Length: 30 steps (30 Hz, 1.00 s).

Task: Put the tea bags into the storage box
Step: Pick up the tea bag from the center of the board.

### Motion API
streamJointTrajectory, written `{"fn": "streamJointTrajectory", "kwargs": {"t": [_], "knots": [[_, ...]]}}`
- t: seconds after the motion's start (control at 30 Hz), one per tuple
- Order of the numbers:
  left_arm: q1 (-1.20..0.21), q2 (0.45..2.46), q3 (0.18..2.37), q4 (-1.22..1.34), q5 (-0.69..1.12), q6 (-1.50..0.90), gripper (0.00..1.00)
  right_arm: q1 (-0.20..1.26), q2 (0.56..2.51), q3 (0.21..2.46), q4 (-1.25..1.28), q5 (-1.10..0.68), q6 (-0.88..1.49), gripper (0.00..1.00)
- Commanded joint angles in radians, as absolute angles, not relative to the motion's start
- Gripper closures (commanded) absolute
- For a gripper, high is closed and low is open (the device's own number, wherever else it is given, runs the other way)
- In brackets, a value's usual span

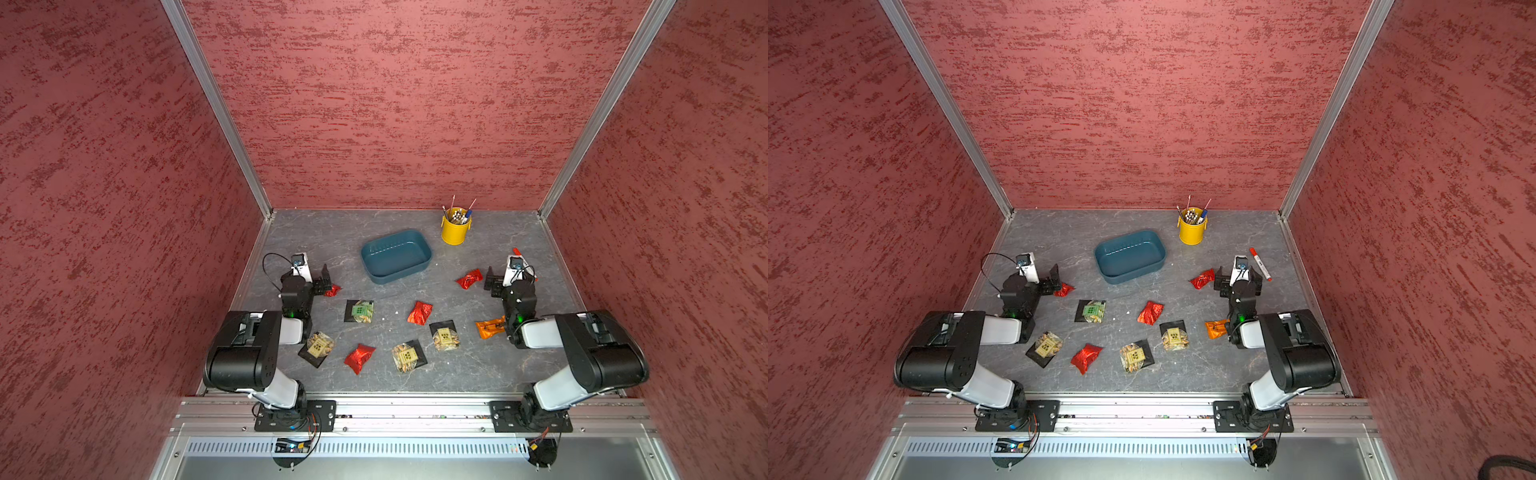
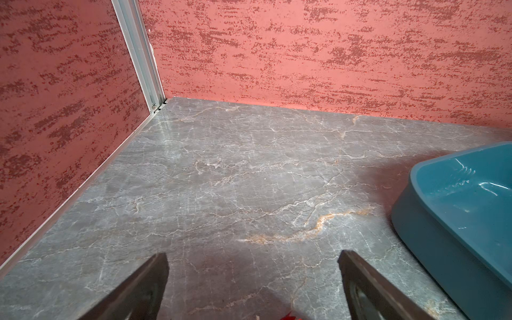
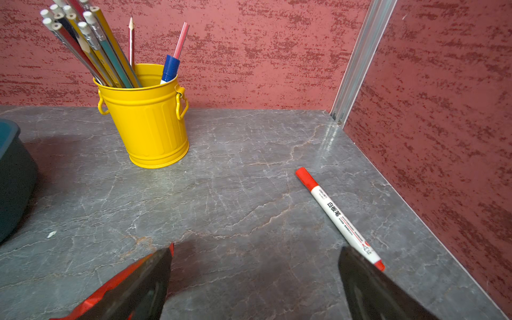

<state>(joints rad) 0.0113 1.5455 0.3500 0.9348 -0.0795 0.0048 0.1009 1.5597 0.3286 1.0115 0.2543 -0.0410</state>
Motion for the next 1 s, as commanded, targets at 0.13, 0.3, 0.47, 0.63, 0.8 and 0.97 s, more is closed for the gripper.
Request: {"fn": "streamJointTrajectory", "kwargs": {"t": [0.13,0.3,0.47,0.63,0.8,0.97], "knots": [[0.022,1.539,0.367,0.93,-0.061,-0.008,0.0,0.098,1.561,0.348,1.015,0.241,-0.035,0.02],[0.028,1.538,0.38,0.904,0.027,0.017,0.0,0.097,1.561,0.35,1.01,0.239,-0.034,0.02],[0.027,1.365,0.47,0.613,-0.049,-0.009,0.0,0.098,1.537,0.317,1.048,0.278,-0.017,0.02],[0.034,1.18,0.716,-0.018,-0.047,-0.069,0.0,0.155,1.342,0.267,1.017,0.36,-0.076,0.02],[0.036,1.175,0.957,-0.539,0.047,-0.213,0.0,0.184,1.0,0.477,0.381,0.409,-0.012,0.01],[0.031,1.215,1.085,-0.889,0.115,-0.409,0.0,0.21,0.905,0.72,-0.155,0.298,0.169,0.02]]}}
